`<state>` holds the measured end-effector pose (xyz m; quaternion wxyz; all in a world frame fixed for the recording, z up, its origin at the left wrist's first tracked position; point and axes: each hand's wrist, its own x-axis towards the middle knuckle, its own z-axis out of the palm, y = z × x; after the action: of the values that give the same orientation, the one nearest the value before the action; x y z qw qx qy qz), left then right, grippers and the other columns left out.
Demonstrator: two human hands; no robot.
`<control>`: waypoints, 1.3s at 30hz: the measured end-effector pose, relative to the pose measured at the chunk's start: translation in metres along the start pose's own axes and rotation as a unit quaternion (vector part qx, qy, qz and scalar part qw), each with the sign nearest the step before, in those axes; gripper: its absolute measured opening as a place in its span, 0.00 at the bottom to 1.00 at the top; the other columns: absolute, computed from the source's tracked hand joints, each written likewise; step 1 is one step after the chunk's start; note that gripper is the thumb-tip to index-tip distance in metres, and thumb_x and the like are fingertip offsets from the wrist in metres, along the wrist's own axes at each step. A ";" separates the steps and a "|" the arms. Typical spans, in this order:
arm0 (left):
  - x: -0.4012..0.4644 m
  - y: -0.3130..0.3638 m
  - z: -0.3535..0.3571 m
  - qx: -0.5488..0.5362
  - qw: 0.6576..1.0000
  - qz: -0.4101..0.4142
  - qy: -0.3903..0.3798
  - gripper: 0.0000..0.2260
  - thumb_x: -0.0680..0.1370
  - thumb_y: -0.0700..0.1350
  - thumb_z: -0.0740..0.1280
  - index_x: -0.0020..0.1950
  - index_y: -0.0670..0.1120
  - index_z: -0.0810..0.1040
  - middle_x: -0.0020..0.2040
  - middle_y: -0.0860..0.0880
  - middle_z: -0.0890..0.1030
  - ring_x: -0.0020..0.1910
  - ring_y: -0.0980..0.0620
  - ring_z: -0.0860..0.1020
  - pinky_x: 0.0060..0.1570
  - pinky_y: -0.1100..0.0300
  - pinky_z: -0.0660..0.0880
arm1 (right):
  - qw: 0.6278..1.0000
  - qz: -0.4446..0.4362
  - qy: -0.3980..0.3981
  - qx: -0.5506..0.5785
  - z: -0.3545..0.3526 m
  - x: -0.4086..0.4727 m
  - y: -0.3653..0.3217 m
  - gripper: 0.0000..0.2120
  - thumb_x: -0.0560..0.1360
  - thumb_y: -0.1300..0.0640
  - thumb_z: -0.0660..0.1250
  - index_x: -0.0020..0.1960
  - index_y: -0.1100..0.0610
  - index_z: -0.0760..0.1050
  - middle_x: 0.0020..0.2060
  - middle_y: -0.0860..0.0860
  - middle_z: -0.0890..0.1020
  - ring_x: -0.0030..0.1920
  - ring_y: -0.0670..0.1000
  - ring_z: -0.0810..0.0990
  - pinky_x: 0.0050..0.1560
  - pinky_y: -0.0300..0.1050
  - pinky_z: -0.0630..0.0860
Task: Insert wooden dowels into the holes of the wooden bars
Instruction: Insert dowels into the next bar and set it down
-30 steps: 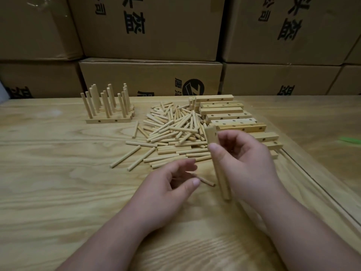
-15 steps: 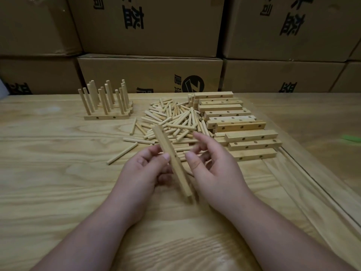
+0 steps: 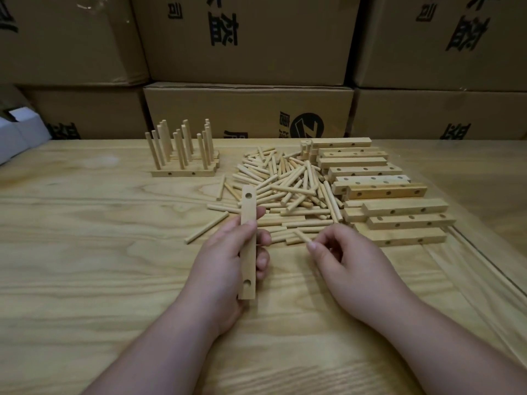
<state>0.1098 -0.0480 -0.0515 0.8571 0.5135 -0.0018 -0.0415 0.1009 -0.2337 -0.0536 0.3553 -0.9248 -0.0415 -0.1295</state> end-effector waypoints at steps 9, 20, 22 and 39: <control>-0.002 -0.001 -0.002 0.010 0.999 0.018 -0.036 0.15 0.73 0.49 0.65 0.55 0.49 0.85 0.35 0.46 0.77 0.26 0.51 0.70 0.25 0.61 0.66 | 0.976 0.007 0.011 0.217 0.006 -0.001 0.003 0.10 0.78 0.59 0.65 0.47 0.44 0.74 0.26 0.42 0.73 0.25 0.41 0.68 0.25 0.36 0.64; -0.005 0.000 -0.002 0.033 0.997 0.016 -0.069 0.15 0.75 0.51 0.65 0.58 0.49 0.84 0.39 0.44 0.80 0.28 0.50 0.73 0.27 0.59 0.69 | 0.970 0.006 0.020 0.240 0.006 -0.001 0.000 0.06 0.79 0.58 0.67 0.48 0.47 0.78 0.26 0.44 0.72 0.25 0.42 0.68 0.26 0.35 0.65; -0.006 -0.001 -0.001 0.028 0.998 0.020 -0.056 0.16 0.77 0.54 0.65 0.59 0.48 0.84 0.39 0.44 0.80 0.28 0.50 0.73 0.26 0.59 0.69 | 0.970 0.004 0.022 0.241 0.005 -0.002 -0.001 0.06 0.79 0.58 0.67 0.48 0.47 0.78 0.26 0.43 0.73 0.25 0.42 0.68 0.26 0.35 0.65; -0.010 -0.001 0.002 0.116 0.990 0.017 -0.079 0.16 0.82 0.56 0.59 0.54 0.51 0.85 0.38 0.43 0.83 0.28 0.50 0.78 0.26 0.59 0.74 | 0.943 -0.081 0.101 0.308 -0.004 -0.012 -0.014 0.04 0.76 0.59 0.69 0.46 0.50 0.79 0.27 0.44 0.75 0.28 0.41 0.70 0.30 0.34 0.69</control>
<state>0.0999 -0.0494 -0.0517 0.7894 0.6045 -0.0834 -0.0670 0.0864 -0.2257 -0.0442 0.6130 -0.7459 -0.1182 -0.2320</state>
